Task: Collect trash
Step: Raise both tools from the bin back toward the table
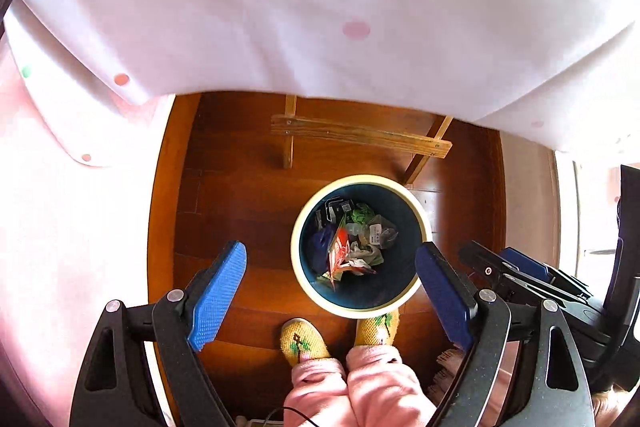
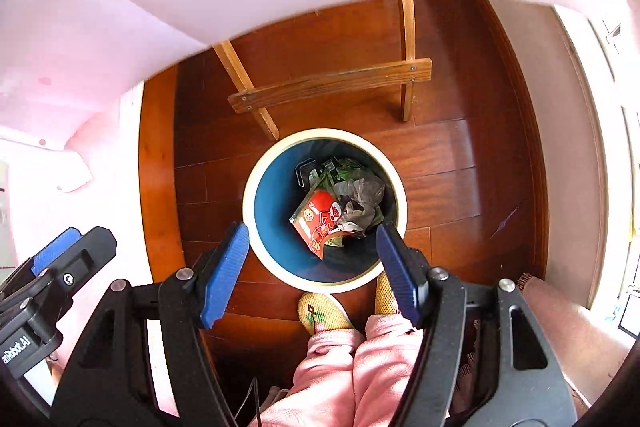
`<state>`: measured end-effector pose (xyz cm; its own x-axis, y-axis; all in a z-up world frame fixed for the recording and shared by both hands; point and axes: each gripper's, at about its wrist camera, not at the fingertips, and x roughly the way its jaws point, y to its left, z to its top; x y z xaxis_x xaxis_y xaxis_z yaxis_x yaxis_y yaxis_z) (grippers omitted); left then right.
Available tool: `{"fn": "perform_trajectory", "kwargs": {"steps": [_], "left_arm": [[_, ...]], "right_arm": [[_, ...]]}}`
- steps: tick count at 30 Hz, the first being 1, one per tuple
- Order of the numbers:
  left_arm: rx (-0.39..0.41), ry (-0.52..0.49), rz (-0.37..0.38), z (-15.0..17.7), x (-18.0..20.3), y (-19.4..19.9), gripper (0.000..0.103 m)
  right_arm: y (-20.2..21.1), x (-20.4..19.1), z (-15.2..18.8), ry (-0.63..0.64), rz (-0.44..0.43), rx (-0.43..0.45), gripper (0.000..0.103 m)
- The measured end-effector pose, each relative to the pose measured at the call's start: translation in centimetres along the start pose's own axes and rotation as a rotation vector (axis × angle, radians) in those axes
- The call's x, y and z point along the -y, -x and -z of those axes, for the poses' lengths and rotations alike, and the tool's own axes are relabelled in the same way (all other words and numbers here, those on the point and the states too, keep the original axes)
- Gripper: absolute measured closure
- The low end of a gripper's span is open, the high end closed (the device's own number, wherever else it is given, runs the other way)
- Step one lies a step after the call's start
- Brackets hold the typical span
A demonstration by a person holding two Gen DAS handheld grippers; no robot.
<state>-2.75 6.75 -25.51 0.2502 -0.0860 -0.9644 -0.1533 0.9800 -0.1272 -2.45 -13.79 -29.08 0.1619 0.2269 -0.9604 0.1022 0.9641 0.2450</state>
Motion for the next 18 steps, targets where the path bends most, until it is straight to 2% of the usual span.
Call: {"fn": "perform_trajectory", "kwargs": {"steps": [10, 18], "left_arm": [[0.161, -0.095, 0.047, -1.7, 2.1, 14.5, 0.015], [0.224, -0.179, 0.074, -2.6, 3.6, 22.9, 0.015]], "right_arm": [[13.9, -2.7, -0.2, 0.051, -0.038, 0.155, 0.040], [23.1, -4.3, -0.8, 0.066, -0.065, 0.263, 0.040]]}}
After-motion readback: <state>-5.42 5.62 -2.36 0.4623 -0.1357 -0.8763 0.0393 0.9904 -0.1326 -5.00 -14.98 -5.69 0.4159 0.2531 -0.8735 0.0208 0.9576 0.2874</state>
